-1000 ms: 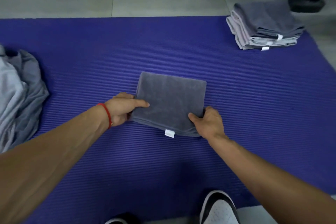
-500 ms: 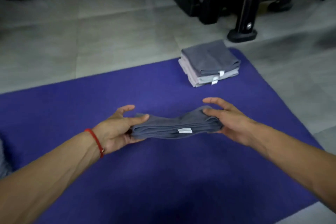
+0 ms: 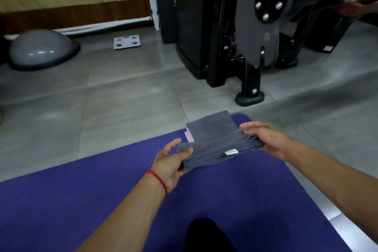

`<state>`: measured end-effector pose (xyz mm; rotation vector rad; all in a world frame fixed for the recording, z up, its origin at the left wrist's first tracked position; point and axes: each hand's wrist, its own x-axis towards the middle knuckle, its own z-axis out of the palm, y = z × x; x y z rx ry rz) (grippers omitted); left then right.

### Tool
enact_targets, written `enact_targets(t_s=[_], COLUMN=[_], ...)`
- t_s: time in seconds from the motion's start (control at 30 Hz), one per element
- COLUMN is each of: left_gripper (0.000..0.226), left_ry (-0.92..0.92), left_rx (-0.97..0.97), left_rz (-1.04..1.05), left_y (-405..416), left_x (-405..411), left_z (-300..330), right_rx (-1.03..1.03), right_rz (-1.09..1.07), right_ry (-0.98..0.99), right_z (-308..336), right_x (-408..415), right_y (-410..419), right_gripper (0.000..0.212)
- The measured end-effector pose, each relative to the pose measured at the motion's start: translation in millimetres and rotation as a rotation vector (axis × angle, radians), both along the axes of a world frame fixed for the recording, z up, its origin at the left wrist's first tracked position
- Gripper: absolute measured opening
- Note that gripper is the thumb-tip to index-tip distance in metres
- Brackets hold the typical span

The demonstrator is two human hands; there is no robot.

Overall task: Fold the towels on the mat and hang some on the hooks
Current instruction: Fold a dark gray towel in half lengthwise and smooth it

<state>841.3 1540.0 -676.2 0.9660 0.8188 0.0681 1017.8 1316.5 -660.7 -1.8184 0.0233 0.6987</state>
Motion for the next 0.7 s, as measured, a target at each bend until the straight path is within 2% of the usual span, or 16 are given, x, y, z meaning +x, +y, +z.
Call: enact_targets(t_s=[0.13,0.2,0.3,0.4,0.47,0.53,0.63,0.7], left_gripper=[0.056,0.06,0.071,0.084,0.082,0.074,0.067,0.068], left_ry=[-0.066,-0.119,-0.132,0.044,0.217,0.338,0.331,0.307], left_rx=[0.132,0.252,0.314,0.372,0.379,0.455,0.588,0.571], left_rz=[0.035,0.03,0.035,-0.053,-0.113,-0.177,-0.212,-0.231], left_y=[0.9,2.6,1.8,2.4,4.1,1.9,-4.8,-9.2], left_x=[69.8,99.5,134.4,163.2,174.0,172.6,162.4,158.6], left_z=[-10.5,-24.5,-58.7,-123.1,-160.9,-184.2,-184.2,-179.0], right_rx=[-0.026,-0.035,-0.106,-0.223,-0.393,-0.493,-0.443,-0.467], right_rz=[0.028,0.054,0.062,0.063,0.139,0.191,0.108,0.077], right_ry=[-0.069,-0.188,-0.372,-0.314,-0.21,-0.238,-0.361,-0.453], right_z=[-2.1,-9.2,-44.2,-125.3,-183.8,-219.1,-230.6,-229.2], right_x=[76.4,108.6,146.4,167.3,164.3,150.2,134.7,135.9], right_y=[10.3,17.7,25.2,26.7,23.8,17.5,15.3,20.4], right_gripper=[0.025,0.027,0.031,0.04,0.051,0.048,0.042,0.041])
